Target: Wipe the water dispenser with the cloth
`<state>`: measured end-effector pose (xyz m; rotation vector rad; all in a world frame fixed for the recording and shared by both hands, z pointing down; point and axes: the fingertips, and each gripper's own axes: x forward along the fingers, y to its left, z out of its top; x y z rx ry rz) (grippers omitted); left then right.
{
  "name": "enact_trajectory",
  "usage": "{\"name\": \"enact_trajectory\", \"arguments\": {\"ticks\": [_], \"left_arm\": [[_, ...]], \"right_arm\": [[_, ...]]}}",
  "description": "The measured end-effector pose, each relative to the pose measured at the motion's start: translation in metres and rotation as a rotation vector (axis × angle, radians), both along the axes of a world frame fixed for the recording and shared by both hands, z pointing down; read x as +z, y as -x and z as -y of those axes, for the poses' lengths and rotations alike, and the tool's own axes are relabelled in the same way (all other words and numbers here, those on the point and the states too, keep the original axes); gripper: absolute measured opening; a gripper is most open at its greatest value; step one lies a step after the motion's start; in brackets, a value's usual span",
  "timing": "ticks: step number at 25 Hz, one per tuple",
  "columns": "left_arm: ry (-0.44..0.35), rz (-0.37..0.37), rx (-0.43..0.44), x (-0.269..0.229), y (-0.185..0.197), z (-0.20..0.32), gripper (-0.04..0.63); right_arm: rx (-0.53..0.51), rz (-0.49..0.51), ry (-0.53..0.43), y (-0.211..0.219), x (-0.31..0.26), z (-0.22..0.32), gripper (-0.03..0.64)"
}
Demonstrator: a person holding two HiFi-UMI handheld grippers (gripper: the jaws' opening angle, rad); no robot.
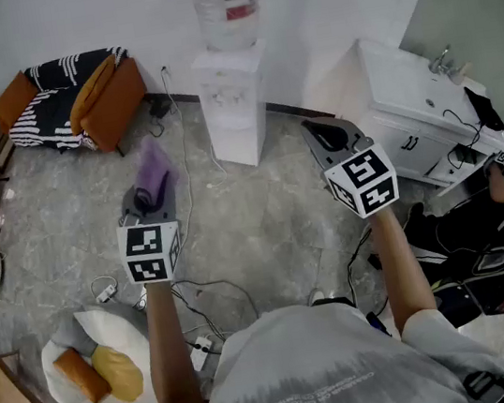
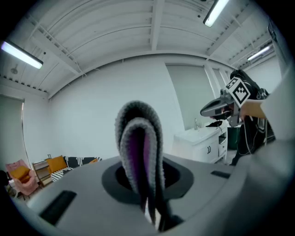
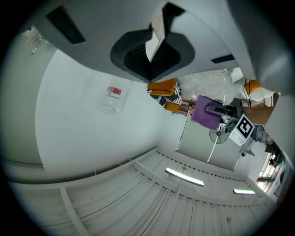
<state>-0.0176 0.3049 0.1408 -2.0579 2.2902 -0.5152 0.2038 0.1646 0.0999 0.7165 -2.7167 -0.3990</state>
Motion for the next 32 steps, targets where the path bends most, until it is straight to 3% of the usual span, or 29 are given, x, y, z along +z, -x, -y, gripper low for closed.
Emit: {"name": "enact_trajectory", "arguments": {"ticks": [9,32], "left_arm": [[-0.001,0.008,0.008,-0.006,-0.024,0.015,0.06],[0.055,0.02,-0.03,0.0,-0.137,0.066,0.06]], "right_arm": [[-0.003,0.028,0.001,-0.021,-0.007,0.013,0.014],[-0.082,0.084,0.049,-0.115,0.005,0.08,0.014]]}}
